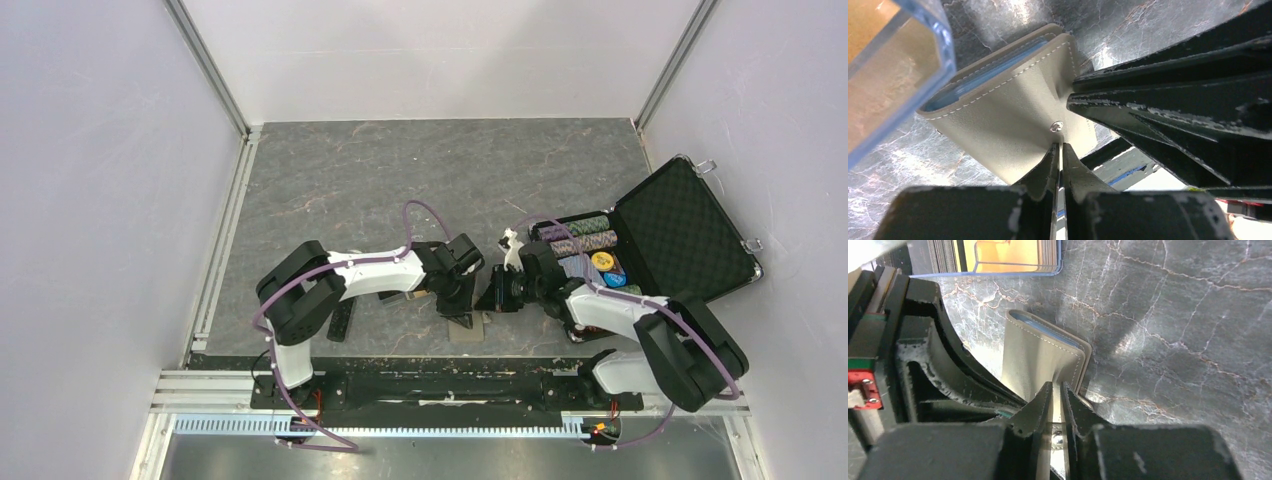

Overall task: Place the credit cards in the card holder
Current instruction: Close the card holder at the corner of the board.

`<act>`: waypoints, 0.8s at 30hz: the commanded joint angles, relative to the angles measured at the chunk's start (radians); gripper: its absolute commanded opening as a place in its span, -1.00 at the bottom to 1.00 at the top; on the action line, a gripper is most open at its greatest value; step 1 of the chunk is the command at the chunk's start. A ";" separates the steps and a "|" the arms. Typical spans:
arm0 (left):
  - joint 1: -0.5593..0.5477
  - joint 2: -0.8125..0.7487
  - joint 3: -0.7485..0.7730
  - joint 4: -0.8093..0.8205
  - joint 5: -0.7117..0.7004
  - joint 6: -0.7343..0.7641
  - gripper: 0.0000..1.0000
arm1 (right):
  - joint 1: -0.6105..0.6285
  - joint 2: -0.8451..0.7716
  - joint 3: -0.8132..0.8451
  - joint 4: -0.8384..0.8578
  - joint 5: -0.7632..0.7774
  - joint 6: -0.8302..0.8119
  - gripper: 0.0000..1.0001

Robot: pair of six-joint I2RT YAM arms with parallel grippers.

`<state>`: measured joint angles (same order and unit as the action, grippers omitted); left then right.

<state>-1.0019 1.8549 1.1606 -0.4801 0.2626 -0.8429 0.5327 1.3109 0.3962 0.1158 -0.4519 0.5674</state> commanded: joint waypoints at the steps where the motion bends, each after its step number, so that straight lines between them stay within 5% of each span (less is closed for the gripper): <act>1: -0.003 -0.060 -0.011 0.023 -0.042 0.041 -0.65 | -0.005 0.030 0.032 0.060 0.012 -0.019 -0.79; 5: 0.000 -0.117 -0.041 0.075 -0.046 0.022 -0.40 | -0.006 0.008 0.007 0.009 0.064 0.007 -0.91; 13: 0.013 -0.146 -0.074 0.099 -0.042 -0.002 -0.25 | -0.004 -0.149 -0.143 -0.006 0.066 0.159 -0.99; 24: 0.010 -0.066 -0.050 -0.025 -0.069 0.049 -0.93 | -0.004 -0.233 -0.045 -0.031 0.068 0.108 -0.96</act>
<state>-0.9924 1.7470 1.0946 -0.4633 0.2077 -0.8425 0.5301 1.0962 0.2523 0.0814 -0.3946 0.7292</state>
